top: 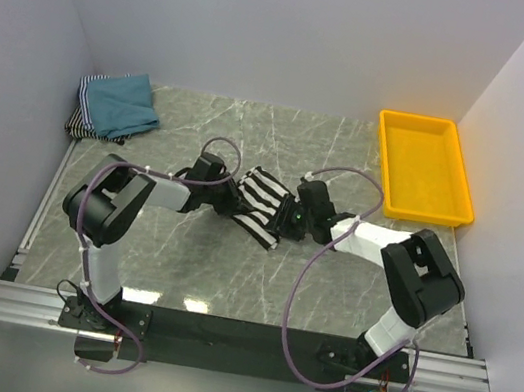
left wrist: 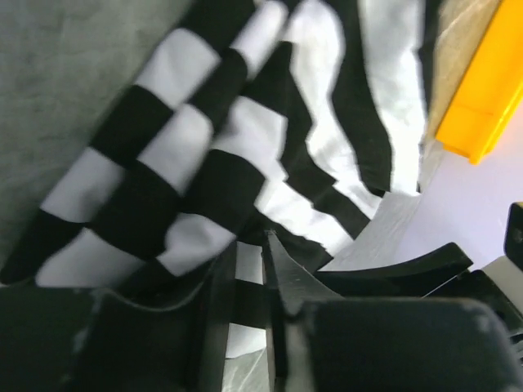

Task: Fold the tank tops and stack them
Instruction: Fold the tank top

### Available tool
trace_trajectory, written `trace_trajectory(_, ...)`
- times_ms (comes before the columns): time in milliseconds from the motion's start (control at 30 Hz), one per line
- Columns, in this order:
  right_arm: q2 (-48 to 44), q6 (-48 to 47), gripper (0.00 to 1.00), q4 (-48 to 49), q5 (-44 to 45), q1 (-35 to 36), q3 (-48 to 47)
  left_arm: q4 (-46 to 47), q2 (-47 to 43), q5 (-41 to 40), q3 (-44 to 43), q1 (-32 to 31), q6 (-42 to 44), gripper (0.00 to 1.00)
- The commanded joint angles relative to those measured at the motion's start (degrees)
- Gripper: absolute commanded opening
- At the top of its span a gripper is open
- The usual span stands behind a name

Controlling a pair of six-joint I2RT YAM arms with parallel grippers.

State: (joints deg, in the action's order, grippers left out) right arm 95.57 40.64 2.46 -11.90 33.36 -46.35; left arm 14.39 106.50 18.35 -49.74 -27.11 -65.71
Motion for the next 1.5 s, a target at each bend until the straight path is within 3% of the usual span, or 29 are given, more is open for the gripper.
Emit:
trace_trajectory(0, -4.24, 0.23, 0.45, -1.48, 1.79, -0.23, 0.3, -0.94, -0.23, -0.68, -1.15, -0.31, 1.11, 0.27)
trace_trajectory(233, -6.54, -1.44, 0.47, -6.76, 3.55, -1.72, -7.78, -5.51, -3.57, -2.53, -3.44, -0.4, 4.1, 0.37)
trace_trajectory(567, 14.09, -2.15, 0.46, -3.52, -4.7, -4.18, -24.13, -6.04, -2.35, -2.7, -3.09, -0.31, 4.28, 0.37)
trace_trajectory(733, 19.74, -3.02, 0.46, -4.48, -5.06, -6.2, -29.32, -7.09, -2.96, -2.88, -2.91, -0.31, 4.37, 0.36)
trace_trajectory(967, 18.79, -0.75, 0.45, -3.26, -3.48, -11.73, -23.46, -8.59, -5.16, -3.41, -2.47, 0.83, 5.6, 0.37)
trace_trajectory(1167, 14.3, 1.45, 0.44, 0.61, -4.18, -12.36, -15.64, -8.5, -5.68, -2.0, -3.61, 1.71, 5.94, 0.37)
trace_trajectory(1267, 11.75, 3.56, 0.44, 3.68, -4.79, -12.18, -10.89, -9.55, -7.18, -1.47, -5.11, 1.63, 6.56, 0.43)
trace_trajectory(1467, 6.48, 9.36, 0.44, 11.23, -5.24, -12.18, -0.6, -12.02, -15.69, -4.46, -0.29, 1.63, 2.61, 0.67)
